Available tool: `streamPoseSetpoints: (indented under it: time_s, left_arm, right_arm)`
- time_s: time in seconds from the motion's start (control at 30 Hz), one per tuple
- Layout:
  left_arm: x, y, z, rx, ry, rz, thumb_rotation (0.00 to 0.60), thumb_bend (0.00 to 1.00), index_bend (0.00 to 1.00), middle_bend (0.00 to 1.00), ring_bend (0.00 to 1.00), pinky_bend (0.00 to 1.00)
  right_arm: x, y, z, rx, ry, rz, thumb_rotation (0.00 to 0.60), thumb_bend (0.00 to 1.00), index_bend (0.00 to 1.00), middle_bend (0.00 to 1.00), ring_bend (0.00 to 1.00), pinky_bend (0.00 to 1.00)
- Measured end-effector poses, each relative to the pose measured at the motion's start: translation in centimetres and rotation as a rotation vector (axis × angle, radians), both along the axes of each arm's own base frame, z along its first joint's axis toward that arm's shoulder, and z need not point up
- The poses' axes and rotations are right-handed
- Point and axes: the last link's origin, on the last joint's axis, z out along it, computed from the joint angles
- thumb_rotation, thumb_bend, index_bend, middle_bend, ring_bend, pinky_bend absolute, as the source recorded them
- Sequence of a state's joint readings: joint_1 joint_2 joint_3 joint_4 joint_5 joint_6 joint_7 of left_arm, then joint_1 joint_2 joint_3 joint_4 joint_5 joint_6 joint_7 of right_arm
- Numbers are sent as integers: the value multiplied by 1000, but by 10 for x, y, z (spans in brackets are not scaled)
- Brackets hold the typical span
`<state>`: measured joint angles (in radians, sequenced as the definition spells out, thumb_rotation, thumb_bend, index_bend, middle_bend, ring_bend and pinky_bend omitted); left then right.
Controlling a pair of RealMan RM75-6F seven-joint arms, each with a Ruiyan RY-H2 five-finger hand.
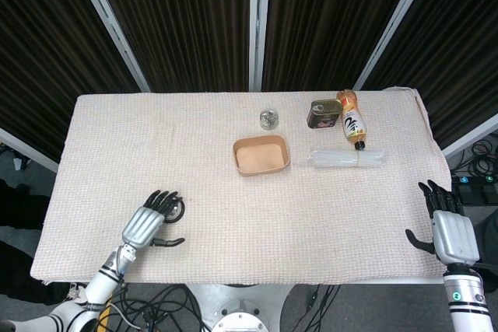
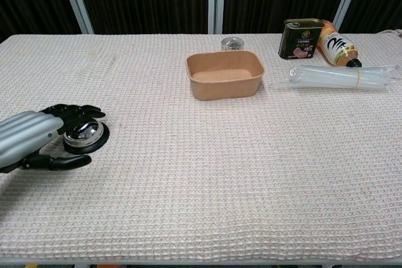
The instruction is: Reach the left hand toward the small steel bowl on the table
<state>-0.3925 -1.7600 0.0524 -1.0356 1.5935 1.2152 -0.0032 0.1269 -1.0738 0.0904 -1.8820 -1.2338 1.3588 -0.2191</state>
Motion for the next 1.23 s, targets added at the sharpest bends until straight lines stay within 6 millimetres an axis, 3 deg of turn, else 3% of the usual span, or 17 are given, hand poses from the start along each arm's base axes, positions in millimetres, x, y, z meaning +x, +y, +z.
streamPoseSetpoints:
  time_s: [0.13, 0.43, 0.63, 0.8, 0.97, 1.1, 1.23]
  left_arm:
    - [5, 1, 2, 17, -23, -23, 5, 0, 0, 0, 0, 0]
    - [-11, -8, -9, -83, 43, 27, 8, 0, 0, 0, 0, 0]
    - [6, 3, 12, 17, -29, -7, 7, 0, 0, 0, 0, 0]
    - [8, 4, 53, 142, -83, 6, 9, 0, 0, 0, 0, 0]
    - [-21, -5, 118, 295, -42, 84, 8, 0, 0, 0, 0, 0]
    - [-45, -25, 172, 399, 6, 162, 9, 0, 0, 0, 0, 0]
    - [-55, -42, 200, 427, 11, 205, 12, 0, 0, 0, 0, 0]
  right_arm:
    - [0, 0, -1, 4, 0, 0, 600, 165, 0, 0, 0, 0]
    - [0, 0, 1, -4, -3, 0, 600, 165, 0, 0, 0, 0]
    - [1, 1, 2, -6, -9, 4, 600, 165, 0, 0, 0, 0]
    - [1, 1, 5, -14, -12, 6, 600, 165, 0, 0, 0, 0]
    - [2, 1, 7, -26, -15, 9, 600, 165, 0, 0, 0, 0]
    - [6, 3, 4, -14, -7, 25, 600, 165, 0, 0, 0, 0]
    - [10, 7, -3, 10, 0, 44, 600, 166, 0, 0, 0, 0]
